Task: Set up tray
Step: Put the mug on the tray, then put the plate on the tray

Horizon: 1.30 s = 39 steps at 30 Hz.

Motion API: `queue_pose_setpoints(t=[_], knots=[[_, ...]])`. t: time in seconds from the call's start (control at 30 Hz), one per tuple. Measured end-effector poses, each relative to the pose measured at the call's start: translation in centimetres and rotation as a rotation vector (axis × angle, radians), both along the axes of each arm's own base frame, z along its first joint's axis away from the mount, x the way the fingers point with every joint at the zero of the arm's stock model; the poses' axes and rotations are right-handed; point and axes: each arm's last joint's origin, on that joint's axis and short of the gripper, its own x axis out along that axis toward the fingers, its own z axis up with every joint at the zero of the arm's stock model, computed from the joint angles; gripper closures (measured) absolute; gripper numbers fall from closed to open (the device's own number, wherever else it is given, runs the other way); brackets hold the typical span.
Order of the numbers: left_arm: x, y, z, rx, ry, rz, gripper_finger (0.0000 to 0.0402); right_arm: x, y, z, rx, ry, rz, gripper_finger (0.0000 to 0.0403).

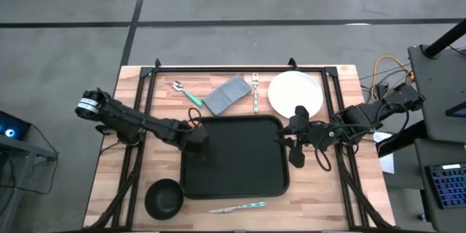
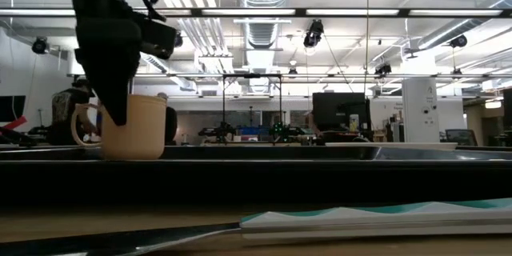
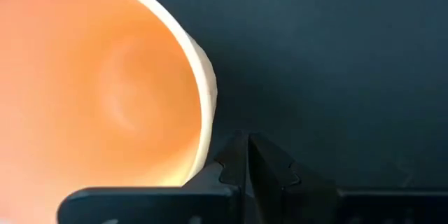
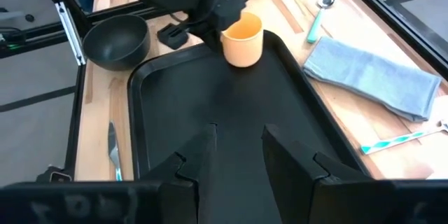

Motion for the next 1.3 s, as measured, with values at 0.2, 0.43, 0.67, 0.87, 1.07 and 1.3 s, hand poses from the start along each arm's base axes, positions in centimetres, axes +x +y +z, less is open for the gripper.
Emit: queue_pose_setpoints(t=[0.2, 0.43, 0.67, 0.87, 1.07, 1.3], knots=[[0.1, 1.0, -0.1, 0.012, 0.008, -0.011, 0.0402, -0.2, 0.5, 0.0, 0.006, 0.004, 0.026, 0.0294], [0.5, 1.5, 0.5, -0.013, -0.013, -0.025, 0.0402, -0.3, 0.6, -0.1, 0.004, 0.008, 0.033, 0.0297], [2.6, -0.4, 9.3, -0.018, -0.333, -0.160, 0.0402, -1.3, -0.2, -0.5, -0.004, 0.071, -0.099, 0.0284], [1.8, -0.5, 18.2, 0.189, -0.567, -0.192, 0.0402, -3.2, -1.5, -0.2, 0.023, 0.057, -0.292, 0.0263], [-1.1, 0.4, 23.5, 0.385, -0.555, -0.133, 0.0402, -6.7, -3.8, -1.4, -0.033, 0.111, -0.672, 0.0240], [-2.7, 1.1, 26.8, 0.442, -0.613, -0.096, 0.0402, -7.3, -4.9, -5.5, 0.040, 0.096, -0.994, 0.0222]])
